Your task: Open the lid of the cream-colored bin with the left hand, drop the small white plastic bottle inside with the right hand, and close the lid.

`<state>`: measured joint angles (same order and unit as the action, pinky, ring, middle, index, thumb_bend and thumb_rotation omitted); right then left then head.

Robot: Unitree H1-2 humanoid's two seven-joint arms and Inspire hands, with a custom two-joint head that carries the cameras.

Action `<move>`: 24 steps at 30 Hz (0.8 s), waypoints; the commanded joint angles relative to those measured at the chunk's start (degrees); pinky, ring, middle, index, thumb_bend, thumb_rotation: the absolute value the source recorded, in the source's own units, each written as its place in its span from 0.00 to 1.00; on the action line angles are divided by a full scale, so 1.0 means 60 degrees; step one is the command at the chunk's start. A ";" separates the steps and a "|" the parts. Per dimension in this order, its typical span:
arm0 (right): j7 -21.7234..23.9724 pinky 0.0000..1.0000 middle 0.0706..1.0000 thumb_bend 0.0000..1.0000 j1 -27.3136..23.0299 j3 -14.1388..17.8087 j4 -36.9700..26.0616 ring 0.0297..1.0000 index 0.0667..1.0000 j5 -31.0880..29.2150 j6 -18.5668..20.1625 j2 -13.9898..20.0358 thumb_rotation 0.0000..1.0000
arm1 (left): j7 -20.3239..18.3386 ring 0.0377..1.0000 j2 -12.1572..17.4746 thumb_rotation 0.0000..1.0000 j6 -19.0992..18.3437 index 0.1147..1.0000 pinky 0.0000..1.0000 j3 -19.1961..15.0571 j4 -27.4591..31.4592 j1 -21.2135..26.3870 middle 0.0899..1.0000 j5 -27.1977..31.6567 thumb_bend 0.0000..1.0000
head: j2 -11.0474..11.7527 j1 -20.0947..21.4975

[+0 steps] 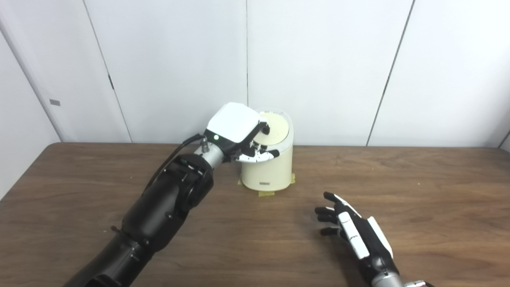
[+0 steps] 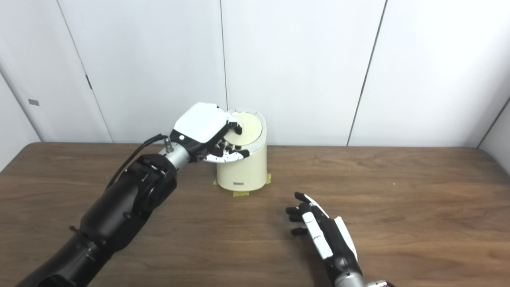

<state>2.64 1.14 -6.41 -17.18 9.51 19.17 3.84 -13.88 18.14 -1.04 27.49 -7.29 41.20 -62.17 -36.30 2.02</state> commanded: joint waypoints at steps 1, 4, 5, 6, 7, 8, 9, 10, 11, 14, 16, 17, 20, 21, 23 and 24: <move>0.0017 0.61 0.74 0.50 -0.0147 0.0034 -0.0328 0.75 0.89 -0.0019 -0.0106 -0.0025 1.00 | -0.0210 0.79 0.0014 0.77 0.0173 0.69 0.86 0.0286 -0.0099 0.0205 0.73 -0.0202 0.58 | -0.0042 0.0001; 0.0012 0.61 0.75 0.51 -0.0128 0.0045 -0.0385 0.76 0.89 -0.0031 -0.0070 -0.0051 1.00 | -0.0355 0.79 0.0030 0.82 0.0213 0.71 0.88 0.0430 -0.0064 0.0170 0.74 -0.0262 0.58 | -0.0069 0.0035; 0.0004 0.61 0.75 0.50 -0.0126 0.0065 -0.0415 0.76 0.89 -0.0061 -0.0028 -0.0076 1.00 | -0.0366 0.79 0.0023 0.82 0.0234 0.70 0.87 0.0471 -0.0069 0.0143 0.73 -0.0258 0.58 | -0.0069 0.0035; 0.0004 0.60 0.75 0.50 -0.0125 0.0075 -0.0449 0.76 0.89 -0.0083 0.0001 -0.0095 1.00 | -0.0385 0.79 0.0027 0.82 0.0257 0.70 0.87 0.0511 -0.0067 0.0120 0.74 -0.0257 0.58 | -0.0110 0.0035; 0.0006 0.60 0.75 0.50 -0.0127 0.0082 -0.0471 0.76 0.89 -0.0098 0.0018 -0.0108 1.00 | -0.0435 0.79 0.0039 0.81 0.0266 0.70 0.87 0.0552 -0.0056 0.0106 0.74 -0.0267 0.58 | -0.0115 0.0030; 0.0009 0.60 0.75 0.50 -0.0128 0.0083 -0.0484 0.76 0.89 -0.0099 0.0027 -0.0113 1.00 | -0.0472 0.79 0.0050 0.82 0.0267 0.70 0.87 0.0578 -0.0047 0.0102 0.74 -0.0273 0.58 | -0.0115 0.0030; 0.0014 0.60 0.75 0.49 -0.0133 0.0089 -0.0493 0.76 0.89 -0.0114 0.0030 -0.0121 1.00 | -0.0547 0.79 0.0069 0.82 0.0262 0.70 0.87 0.0614 -0.0023 0.0096 0.74 -0.0294 0.58 | -0.0130 0.0034; 0.0010 0.60 0.75 0.49 -0.0139 0.0098 -0.0509 0.76 0.89 -0.0127 0.0036 -0.0139 1.00 | -0.0626 0.79 0.0091 0.83 0.0248 0.70 0.88 0.0648 0.0013 0.0084 0.75 -0.0314 0.58 | -0.0153 0.0038; -0.0001 0.61 0.74 0.48 -0.0146 0.0101 -0.0524 0.76 0.89 -0.0113 0.0054 -0.0148 1.00 | -0.0675 0.79 0.0112 0.84 0.0249 0.70 0.88 0.0676 0.0039 0.0071 0.75 -0.0320 0.58 | -0.0153 0.0038; -0.0040 0.61 0.74 0.49 -0.0152 0.0110 -0.0572 0.76 0.88 -0.0058 0.0158 -0.0174 1.00 | -0.0635 0.79 0.0170 0.82 0.0287 0.69 0.86 0.0711 0.0084 0.0012 0.75 -0.0287 0.58 | -0.0178 0.0027; -0.0037 0.61 0.74 0.50 -0.0147 0.0126 -0.0579 0.77 0.88 -0.0103 0.0194 -0.0202 1.00 | -0.0659 0.79 0.0213 0.82 0.0290 0.68 0.86 0.0727 0.0088 -0.0014 0.75 -0.0274 0.57 | -0.0201 0.0058; -0.0033 0.61 0.75 0.50 -0.0144 0.0134 -0.0574 0.77 0.88 -0.0128 0.0189 -0.0212 1.00 | -0.0681 0.79 0.0229 0.82 0.0284 0.68 0.87 0.0735 0.0088 -0.0022 0.75 -0.0279 0.57 | -0.0201 0.0058; -0.0047 0.61 0.74 0.48 -0.0156 0.0165 -0.0577 0.77 0.88 -0.0179 0.0244 -0.0262 1.00 | -0.0762 0.79 0.0278 0.83 0.0254 0.68 0.87 0.0750 0.0116 -0.0055 0.75 -0.0282 0.57 | -0.0211 0.0073; -0.0062 0.61 0.74 0.48 -0.0159 0.0163 -0.0582 0.76 0.88 -0.0161 0.0264 -0.0267 1.00 | -0.0782 0.79 0.0292 0.84 0.0249 0.68 0.86 0.0746 0.0122 -0.0063 0.75 -0.0257 0.57 | -0.0216 0.0081; -0.0084 0.61 0.74 0.48 -0.0167 0.0134 -0.0556 0.76 0.88 -0.0099 0.0224 -0.0248 1.00 | -0.0814 0.80 0.0313 0.84 0.0237 0.68 0.86 0.0725 0.0133 -0.0072 0.75 -0.0206 0.57 | -0.0197 0.0079; -0.0097 0.60 0.74 0.48 -0.0177 0.0141 -0.0540 0.76 0.88 -0.0106 0.0220 -0.0261 1.00 | -0.0866 0.80 0.0326 0.83 0.0221 0.68 0.87 0.0685 0.0184 -0.0077 0.75 -0.0139 0.57 | -0.0184 0.0086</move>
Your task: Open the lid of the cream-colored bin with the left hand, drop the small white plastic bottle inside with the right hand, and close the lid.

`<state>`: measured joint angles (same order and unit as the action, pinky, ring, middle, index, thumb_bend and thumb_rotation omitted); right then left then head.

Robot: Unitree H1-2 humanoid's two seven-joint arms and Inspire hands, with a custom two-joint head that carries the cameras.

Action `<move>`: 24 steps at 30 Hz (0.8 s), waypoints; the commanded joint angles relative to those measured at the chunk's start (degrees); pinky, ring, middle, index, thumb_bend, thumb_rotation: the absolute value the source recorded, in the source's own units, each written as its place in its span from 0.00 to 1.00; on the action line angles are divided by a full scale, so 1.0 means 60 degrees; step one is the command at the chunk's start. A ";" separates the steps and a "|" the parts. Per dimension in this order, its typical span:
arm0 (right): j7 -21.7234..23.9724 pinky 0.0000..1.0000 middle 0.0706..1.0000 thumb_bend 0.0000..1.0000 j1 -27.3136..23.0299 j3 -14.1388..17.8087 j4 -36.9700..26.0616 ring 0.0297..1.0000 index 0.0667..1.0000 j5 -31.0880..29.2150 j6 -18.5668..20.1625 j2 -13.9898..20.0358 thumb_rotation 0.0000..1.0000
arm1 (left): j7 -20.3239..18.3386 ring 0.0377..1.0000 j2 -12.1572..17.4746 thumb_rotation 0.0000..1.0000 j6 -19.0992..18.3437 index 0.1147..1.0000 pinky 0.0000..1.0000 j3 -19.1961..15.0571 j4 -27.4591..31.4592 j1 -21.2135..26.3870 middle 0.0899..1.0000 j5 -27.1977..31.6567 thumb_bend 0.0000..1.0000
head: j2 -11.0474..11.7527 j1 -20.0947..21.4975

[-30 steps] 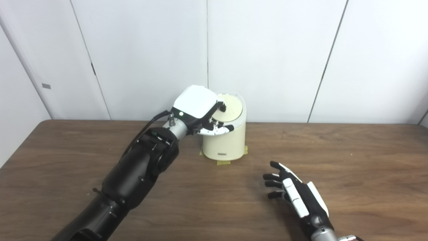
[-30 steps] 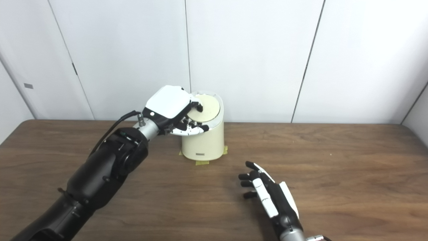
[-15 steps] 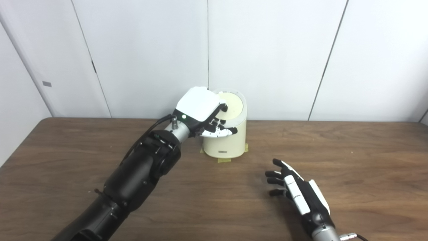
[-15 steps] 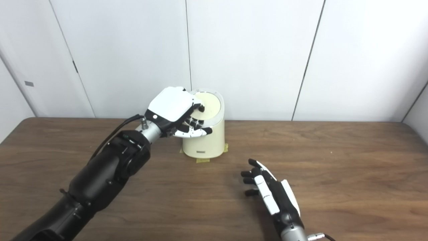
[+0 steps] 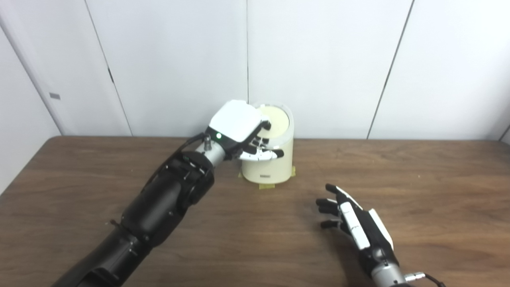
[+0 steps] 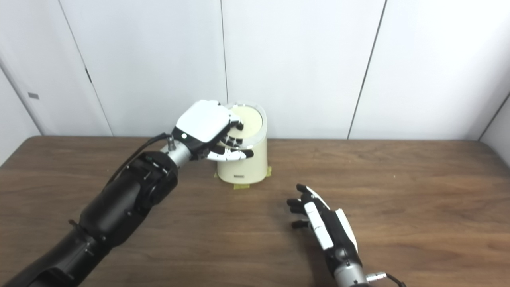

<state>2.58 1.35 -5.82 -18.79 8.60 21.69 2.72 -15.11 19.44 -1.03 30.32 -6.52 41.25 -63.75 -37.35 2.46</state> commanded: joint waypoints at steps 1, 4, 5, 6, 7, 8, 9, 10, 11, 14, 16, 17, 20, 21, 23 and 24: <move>-0.0096 0.60 0.74 0.49 -0.0221 0.0052 -0.0259 0.76 0.87 0.0035 -0.0209 -0.0084 1.00 | -0.0714 0.80 0.0125 0.81 0.0207 0.69 0.87 0.0171 0.0124 -0.0091 0.75 0.0189 0.57 | -0.0008 0.0013; -0.0124 0.60 0.74 0.49 -0.0254 0.0038 -0.0205 0.76 0.87 0.0085 -0.0227 -0.0080 1.00 | -0.0778 0.80 0.0153 0.77 0.0173 0.70 0.86 0.0010 0.0279 -0.0117 0.76 0.0349 0.57 | 0.0028 0.0021; -0.0131 0.60 0.74 0.49 -0.0263 0.0033 -0.0189 0.76 0.87 0.0102 -0.0229 -0.0078 1.00 | -0.0792 0.81 0.0156 0.76 0.0155 0.71 0.86 -0.0041 0.0317 -0.0124 0.76 0.0391 0.57 | 0.0028 0.0021; -0.0135 0.60 0.74 0.49 -0.0280 0.0037 -0.0157 0.76 0.87 0.0102 -0.0243 -0.0082 1.00 | -0.0758 0.81 0.0159 0.76 0.0151 0.71 0.86 -0.0114 0.0339 -0.0128 0.77 0.0455 0.57 | 0.0044 0.0041; -0.0142 0.60 0.74 0.49 -0.0302 0.0046 -0.0111 0.75 0.86 0.0091 -0.0263 -0.0094 1.00 | -0.0704 0.80 0.0159 0.76 0.0154 0.71 0.85 -0.0184 0.0337 -0.0128 0.76 0.0505 0.57 | 0.0063 0.0037; -0.0150 0.60 0.74 0.50 -0.0315 0.0063 -0.0084 0.75 0.86 0.0068 -0.0269 -0.0112 1.00 | -0.0652 0.80 0.0168 0.76 0.0151 0.71 0.85 -0.0254 0.0363 -0.0124 0.76 0.0543 0.57 | 0.0063 0.0037; -0.0163 0.61 0.74 0.50 -0.0331 0.0079 -0.0053 0.76 0.86 0.0053 -0.0271 -0.0130 1.00 | -0.0581 0.80 0.0203 0.76 0.0181 0.71 0.83 -0.0327 0.0400 -0.0103 0.76 0.0587 0.56 | 0.0093 0.0030; -0.0170 0.60 0.74 0.50 -0.0338 0.0092 -0.0040 0.75 0.86 0.0043 -0.0273 -0.0140 1.00 | -0.0545 0.79 0.0245 0.75 0.0207 0.72 0.80 -0.0399 0.0464 -0.0077 0.75 0.0631 0.56 | 0.0093 0.0030; -0.0176 0.60 0.74 0.50 -0.0344 0.0095 -0.0018 0.75 0.86 0.0051 -0.0290 -0.0141 1.00 | -0.0469 0.79 0.0289 0.75 0.0240 0.72 0.79 -0.0482 0.0526 -0.0052 0.75 0.0667 0.55 | 0.0115 0.0033; -0.0177 0.61 0.74 0.50 -0.0360 0.0096 0.0033 0.76 0.86 0.0073 -0.0322 -0.0122 1.00 | -0.0310 0.79 0.0347 0.69 0.0274 0.73 0.75 -0.0869 0.0724 -0.0039 0.75 0.1007 0.55 | 0.0152 0.0041; -0.0178 0.61 0.74 0.50 -0.0379 0.0130 0.0072 0.76 0.87 0.0008 -0.0339 -0.0140 1.00 | -0.0309 0.79 0.0337 0.67 0.0214 0.74 0.75 -0.1097 0.0847 -0.0057 0.76 0.1163 0.55 | 0.0164 0.0047; -0.0186 0.61 0.74 0.50 -0.0394 0.0156 0.0090 0.76 0.87 -0.0023 -0.0349 -0.0151 1.00 | -0.0198 0.80 0.0293 0.67 0.0169 0.74 0.74 -0.1319 0.0980 -0.0100 0.76 0.1346 0.55 | 0.0168 0.0043; -0.0196 0.62 0.75 0.49 -0.0438 0.0265 0.0146 0.76 0.87 -0.0181 -0.0394 -0.0201 1.00 | 0.0053 0.79 0.0060 0.62 0.0028 0.75 0.70 -0.2037 0.1349 -0.0273 0.76 0.2077 0.53 | 0.0187 0.0041; -0.0199 0.62 0.75 0.49 -0.0453 0.0299 0.0166 0.76 0.87 -0.0220 -0.0424 -0.0217 1.00 | 0.0188 0.78 -0.0018 0.59 0.0066 0.75 0.68 -0.2292 0.1438 -0.0346 0.76 0.2395 0.52 | 0.0184 0.0043; -0.0204 0.62 0.74 0.49 -0.0471 0.0350 0.0182 0.75 0.87 -0.0276 -0.0459 -0.0247 1.00 | 0.0323 0.76 -0.0139 0.56 0.0069 0.75 0.66 -0.2669 0.1615 -0.0469 0.75 0.2812 0.51 | 0.0184 0.0043; -0.0203 0.62 0.74 0.48 -0.0487 0.0386 0.0204 0.75 0.86 -0.0335 -0.0493 -0.0263 1.00 | 0.0324 0.76 -0.0222 0.57 -0.0048 0.76 0.66 -0.2873 0.1783 -0.0551 0.76 0.3013 0.51 | 0.0202 0.0059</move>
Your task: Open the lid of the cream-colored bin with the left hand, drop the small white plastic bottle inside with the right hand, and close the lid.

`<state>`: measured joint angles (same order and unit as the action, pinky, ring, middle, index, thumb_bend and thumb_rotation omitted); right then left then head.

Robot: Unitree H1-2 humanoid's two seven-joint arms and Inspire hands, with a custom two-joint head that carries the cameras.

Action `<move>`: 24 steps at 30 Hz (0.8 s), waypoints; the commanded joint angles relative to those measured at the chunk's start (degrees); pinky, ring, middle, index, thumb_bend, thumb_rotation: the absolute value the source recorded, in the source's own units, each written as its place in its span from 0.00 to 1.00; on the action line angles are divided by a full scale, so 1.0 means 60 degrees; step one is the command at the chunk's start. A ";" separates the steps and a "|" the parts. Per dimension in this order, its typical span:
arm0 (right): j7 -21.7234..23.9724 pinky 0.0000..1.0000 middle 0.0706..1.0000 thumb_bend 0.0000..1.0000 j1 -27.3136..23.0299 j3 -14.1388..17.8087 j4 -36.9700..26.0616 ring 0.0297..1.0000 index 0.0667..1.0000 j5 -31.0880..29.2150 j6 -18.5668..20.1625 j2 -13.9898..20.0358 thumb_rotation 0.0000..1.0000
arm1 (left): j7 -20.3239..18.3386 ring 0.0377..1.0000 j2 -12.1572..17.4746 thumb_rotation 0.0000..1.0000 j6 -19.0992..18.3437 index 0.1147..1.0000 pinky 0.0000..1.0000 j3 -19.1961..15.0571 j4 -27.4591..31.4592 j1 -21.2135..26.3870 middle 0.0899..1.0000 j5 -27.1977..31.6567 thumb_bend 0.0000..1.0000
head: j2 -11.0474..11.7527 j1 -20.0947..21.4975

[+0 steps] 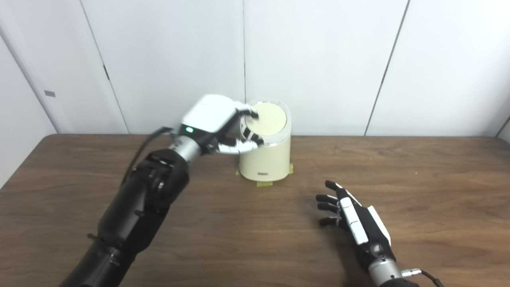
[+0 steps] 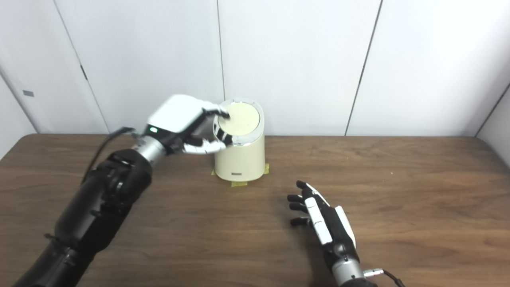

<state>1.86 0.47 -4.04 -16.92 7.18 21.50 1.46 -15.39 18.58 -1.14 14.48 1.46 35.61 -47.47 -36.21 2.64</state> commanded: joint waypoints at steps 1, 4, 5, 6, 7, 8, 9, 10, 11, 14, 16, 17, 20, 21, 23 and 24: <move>-0.0080 0.62 0.74 0.48 -0.0350 0.0116 -0.0092 0.75 0.87 -0.0143 -0.0484 -0.0065 1.00 | 0.0359 0.77 -0.0137 0.61 -0.0119 0.77 0.66 -0.0365 0.0570 0.0335 0.77 0.0431 0.51 | 0.0012 0.0030; -0.0056 0.62 0.74 0.47 -0.0369 0.0173 -0.0138 0.75 0.87 -0.0225 -0.0507 -0.0055 1.00 | 0.0237 0.80 -0.0373 0.66 -0.0616 0.79 0.68 -0.0839 0.1331 -0.0060 0.79 0.0943 0.48 | 0.0013 0.0034; -0.0017 0.62 0.75 0.47 -0.0375 0.0212 -0.0144 0.75 0.87 -0.0328 -0.0565 -0.0040 1.00 | 0.0212 0.80 -0.0490 0.66 -0.0863 0.79 0.70 -0.1055 0.1658 -0.0273 0.78 0.1202 0.48 | 0.0032 0.0051; -0.0015 0.62 0.75 0.48 -0.0397 0.0258 -0.0146 0.75 0.87 -0.0404 -0.0561 -0.0041 1.00 | 0.0254 0.80 -0.0620 0.64 -0.1012 0.79 0.70 -0.1284 0.1921 -0.0497 0.78 0.1524 0.47 | 0.0051 0.0079; -0.0039 0.63 0.76 0.49 -0.0413 0.0293 -0.0168 0.76 0.87 -0.0425 -0.0541 -0.0039 1.00 | 0.0276 0.78 -0.0753 0.62 -0.1170 0.78 0.70 -0.1501 0.2199 -0.0731 0.77 0.1853 0.47 | 0.0051 0.0079; -0.0071 0.64 0.76 0.50 -0.0432 0.0326 -0.0191 0.76 0.87 -0.0423 -0.0522 -0.0045 1.00 | 0.0225 0.77 -0.0890 0.61 -0.1377 0.77 0.69 -0.1708 0.2443 -0.0927 0.76 0.2228 0.46 | 0.0055 0.0092; -0.0106 0.64 0.75 0.51 -0.0465 0.0396 -0.0226 0.76 0.86 -0.0458 -0.0501 -0.0068 1.00 | 0.0175 0.77 -0.1026 0.61 -0.1600 0.78 0.71 -0.1959 0.2715 -0.1185 0.76 0.2709 0.44 | 0.0074 0.0115; -0.0129 0.63 0.74 0.51 -0.0495 0.0463 -0.0270 0.75 0.86 -0.0493 -0.0497 -0.0083 1.00 | 0.0135 0.76 -0.1134 0.61 -0.1802 0.78 0.72 -0.2190 0.2952 -0.1436 0.76 0.3153 0.43 | 0.0080 0.0125; -0.0143 0.61 0.74 0.50 -0.0526 0.0529 -0.0306 0.74 0.86 -0.0536 -0.0485 -0.0097 1.00 | 0.0139 0.76 -0.1215 0.60 -0.1932 0.78 0.71 -0.2377 0.3113 -0.1652 0.76 0.3510 0.42 | 0.0093 0.0137; -0.0257 0.58 0.73 0.50 -0.0602 0.0734 -0.0427 0.73 0.86 -0.0635 -0.0374 -0.0154 1.00 | 0.0223 0.74 -0.1318 0.57 -0.2145 0.78 0.70 -0.2714 0.3510 -0.2268 0.74 0.4075 0.41 | 0.0129 0.0155; -0.0316 0.58 0.74 0.52 -0.0629 0.0873 -0.0514 0.73 0.86 -0.0735 -0.0338 -0.0154 1.00 | 0.0289 0.72 -0.1311 0.55 -0.2162 0.78 0.69 -0.2849 0.3740 -0.2706 0.72 0.4327 0.36 | 0.0139 0.0149; -0.0294 0.58 0.74 0.52 -0.0628 0.0956 -0.0559 0.74 0.87 -0.0847 -0.0348 -0.0126 1.00 | 0.0343 0.72 -0.1315 0.55 -0.2123 0.78 0.68 -0.2921 0.3832 -0.2966 0.72 0.4431 0.35 | 0.0160 0.0145; -0.0235 0.63 0.76 0.54 -0.0614 0.1136 -0.0649 0.77 0.88 -0.1072 -0.0363 -0.0008 1.00 | 0.0562 0.72 -0.1512 0.57 -0.2408 0.78 0.69 -0.3192 0.4104 -0.3703 0.73 0.4786 0.35 | 0.0174 0.0135; -0.0245 0.63 0.77 0.54 -0.0601 0.1182 -0.0668 0.77 0.88 -0.1096 -0.0344 0.0032 1.00 | 0.0667 0.73 -0.1635 0.57 -0.2500 0.78 0.70 -0.3298 0.4165 -0.3923 0.73 0.4990 0.36 | 0.0161 0.0149; -0.0260 0.63 0.77 0.54 -0.0575 0.1266 -0.0691 0.77 0.88 -0.1163 -0.0307 0.0076 1.00 | 0.0832 0.74 -0.1807 0.55 -0.2567 0.79 0.71 -0.3423 0.4219 -0.4236 0.73 0.5298 0.37 | 0.0152 0.0171; -0.0268 0.63 0.78 0.53 -0.0553 0.1315 -0.0701 0.77 0.87 -0.1197 -0.0292 0.0094 1.00 | 0.0927 0.74 -0.1895 0.56 -0.2559 0.79 0.72 -0.3467 0.4220 -0.4415 0.74 0.5432 0.37 | 0.0131 0.0173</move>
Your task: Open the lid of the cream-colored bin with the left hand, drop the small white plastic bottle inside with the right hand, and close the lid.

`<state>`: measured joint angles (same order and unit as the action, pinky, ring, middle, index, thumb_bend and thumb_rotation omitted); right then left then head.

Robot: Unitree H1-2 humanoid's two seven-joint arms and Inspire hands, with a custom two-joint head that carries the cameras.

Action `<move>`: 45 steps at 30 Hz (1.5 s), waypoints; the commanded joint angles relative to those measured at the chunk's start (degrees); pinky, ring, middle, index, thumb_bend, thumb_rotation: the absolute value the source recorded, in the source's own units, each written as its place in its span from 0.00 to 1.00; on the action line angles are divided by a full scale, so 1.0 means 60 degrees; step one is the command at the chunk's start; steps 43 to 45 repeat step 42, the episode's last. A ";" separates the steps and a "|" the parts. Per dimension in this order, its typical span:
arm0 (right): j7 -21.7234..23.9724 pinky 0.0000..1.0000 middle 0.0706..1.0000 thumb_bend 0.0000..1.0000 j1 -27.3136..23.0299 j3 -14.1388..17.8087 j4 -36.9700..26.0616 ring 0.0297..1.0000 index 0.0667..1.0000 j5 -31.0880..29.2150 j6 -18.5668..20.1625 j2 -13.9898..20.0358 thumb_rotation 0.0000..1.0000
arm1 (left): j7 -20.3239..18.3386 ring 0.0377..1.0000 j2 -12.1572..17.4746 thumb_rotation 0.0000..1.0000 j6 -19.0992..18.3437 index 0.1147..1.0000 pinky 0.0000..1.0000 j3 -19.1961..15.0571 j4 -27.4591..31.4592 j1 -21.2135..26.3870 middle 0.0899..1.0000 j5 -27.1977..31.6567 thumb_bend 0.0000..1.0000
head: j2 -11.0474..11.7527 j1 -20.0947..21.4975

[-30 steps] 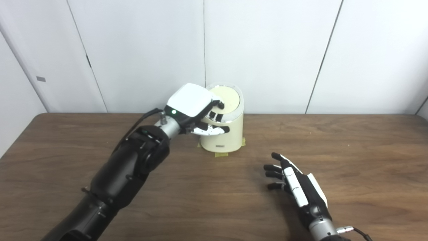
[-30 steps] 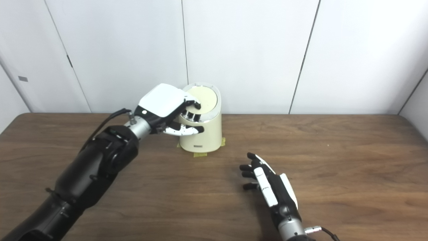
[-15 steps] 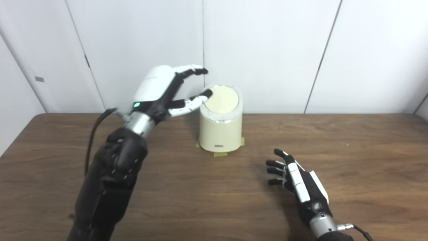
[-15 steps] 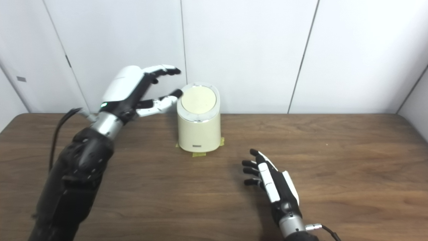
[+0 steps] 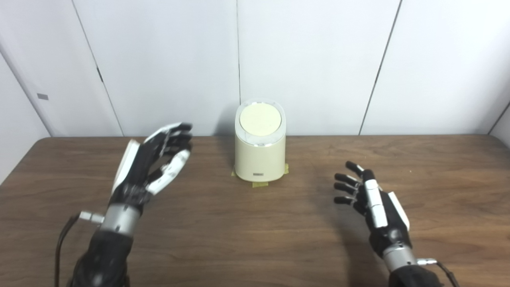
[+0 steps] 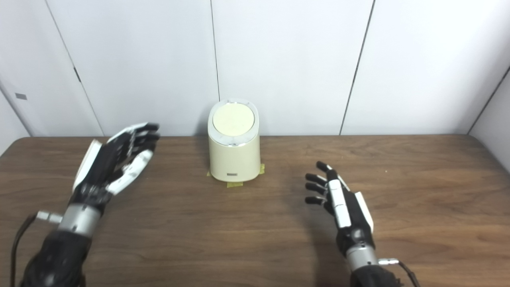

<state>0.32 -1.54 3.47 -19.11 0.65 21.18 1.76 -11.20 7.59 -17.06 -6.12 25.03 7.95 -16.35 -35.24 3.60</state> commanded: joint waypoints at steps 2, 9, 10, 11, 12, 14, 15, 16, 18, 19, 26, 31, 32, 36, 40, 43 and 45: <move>-0.0070 0.61 0.77 0.54 -0.0151 0.0126 -0.0350 0.77 0.85 -0.0088 -0.0269 0.0052 1.00 | 0.0388 0.75 -0.0277 0.58 0.0135 0.80 0.75 -0.0163 0.0205 -0.0244 0.75 0.0673 0.37 | -0.0043 0.0015; -0.0052 0.63 0.78 0.53 0.0320 0.0090 -0.0050 0.78 0.84 0.0025 -0.1120 0.0176 1.00 | 0.0635 0.79 -0.0594 0.62 0.0473 0.82 0.82 -0.0130 -0.0129 -0.1724 0.78 0.1557 0.37 | -0.0189 -0.0048; -0.0034 0.65 0.80 0.52 0.0389 0.0089 0.0010 0.79 0.84 -0.0019 -0.1247 0.0180 1.00 | 0.0669 0.79 -0.0657 0.62 0.0604 0.82 0.82 -0.0162 -0.0195 -0.1889 0.79 0.1746 0.35 | -0.0191 -0.0053; -0.0019 0.68 0.81 0.52 0.0469 0.0072 0.0081 0.81 0.84 -0.0042 -0.1405 0.0187 1.00 | 0.0699 0.80 -0.0742 0.61 0.0703 0.82 0.82 -0.0223 -0.0267 -0.2061 0.80 0.1995 0.35 | -0.0198 -0.0074; -0.0010 0.70 0.83 0.53 0.0567 0.0046 0.0128 0.82 0.85 -0.0049 -0.1518 0.0192 1.00 | 0.0721 0.81 -0.0861 0.62 0.0763 0.82 0.83 -0.0332 -0.0354 -0.2223 0.82 0.2347 0.35 | -0.0217 -0.0121; 0.0007 0.75 0.86 0.53 0.0730 0.0016 0.0160 0.85 0.87 -0.0116 -0.1609 0.0175 1.00 | 0.0808 0.85 -0.1070 0.61 0.0832 0.84 0.85 -0.0503 -0.0485 -0.2530 0.86 0.2982 0.37 | -0.0262 -0.0186; 0.0011 0.76 0.87 0.52 0.0768 0.0015 0.0161 0.86 0.87 -0.0152 -0.1616 0.0169 1.00 | 0.0848 0.86 -0.1115 0.63 0.0852 0.85 0.86 -0.0531 -0.0519 -0.2620 0.88 0.3180 0.38 | -0.0262 -0.0186; 0.0044 0.77 0.88 0.52 0.0820 0.0037 0.0153 0.87 0.88 -0.0256 -0.1586 0.0166 1.00 | 0.0850 0.87 -0.1176 0.64 0.0887 0.85 0.87 -0.0573 -0.0587 -0.2758 0.89 0.3488 0.38 | -0.0295 -0.0245; 0.0117 0.81 0.90 0.55 0.0901 0.0072 0.0133 0.90 0.89 -0.0446 -0.1548 0.0198 1.00 | 0.0858 0.90 -0.1230 0.71 0.0899 0.89 0.91 -0.0570 -0.0664 -0.2970 0.92 0.3912 0.39 | -0.0332 -0.0281; 0.0142 0.82 0.91 0.55 0.0961 0.0079 0.0122 0.90 0.90 -0.0498 -0.1565 0.0215 1.00 | 0.0794 0.90 -0.1204 0.73 0.0916 0.90 0.91 -0.0520 -0.0704 -0.3094 0.92 0.4085 0.40 | -0.0389 -0.0307; 0.0037 0.81 0.93 0.58 0.1419 0.0066 0.0237 0.92 1.00 -0.0365 -0.2205 0.0191 1.00 | 0.0819 0.95 -0.1083 0.77 0.1092 0.97 0.96 -0.0226 -0.0663 -0.3563 0.97 0.4247 0.43 | -0.0639 -0.0373; -0.0015 0.82 0.94 0.58 0.1664 0.0079 0.0600 0.92 0.98 -0.0389 -0.3068 0.0080 1.00 | 0.0890 0.95 -0.0988 0.79 0.1249 0.98 0.95 -0.0110 -0.0600 -0.3751 0.97 0.4007 0.45 | -0.0844 -0.0351; -0.0030 0.83 0.93 0.58 0.1671 0.0072 0.0715 0.92 0.97 -0.0361 -0.3239 0.0075 1.00 | 0.0943 0.94 -0.0998 0.79 0.1278 0.97 0.94 -0.0096 -0.0601 -0.3756 0.96 0.3886 0.45 | -0.0844 -0.0351; -0.0067 0.85 0.93 0.59 0.1613 0.0078 0.1034 0.93 0.95 -0.0361 -0.3627 0.0063 1.00 | 0.1130 0.93 -0.0980 0.77 0.1419 0.97 0.92 0.0007 -0.0697 -0.3691 0.96 0.3356 0.42 | -0.0918 -0.0307; -0.0100 0.85 0.93 0.57 0.1626 0.0074 0.1081 0.93 0.95 -0.0423 -0.3719 0.0009 1.00 | 0.1249 0.94 -0.0980 0.75 0.1537 0.96 0.92 0.0016 -0.0807 -0.3596 0.96 0.3240 0.44 | -0.0970 -0.0293; -0.0089 0.86 0.93 0.56 0.1623 0.0062 0.1078 0.93 0.95 -0.0490 -0.3723 -0.0003 1.00 | 0.1343 0.94 -0.1036 0.73 0.1598 0.96 0.92 -0.0029 -0.0829 -0.3543 0.96 0.3263 0.44 | -0.0986 -0.0302; -0.0089 0.86 0.93 0.56 0.1623 0.0062 0.1078 0.93 0.95 -0.0490 -0.3723 -0.0003 1.00 | 0.1343 0.94 -0.1036 0.73 0.1598 0.96 0.92 -0.0029 -0.0829 -0.3543 0.96 0.3263 0.44 | -0.0986 -0.0302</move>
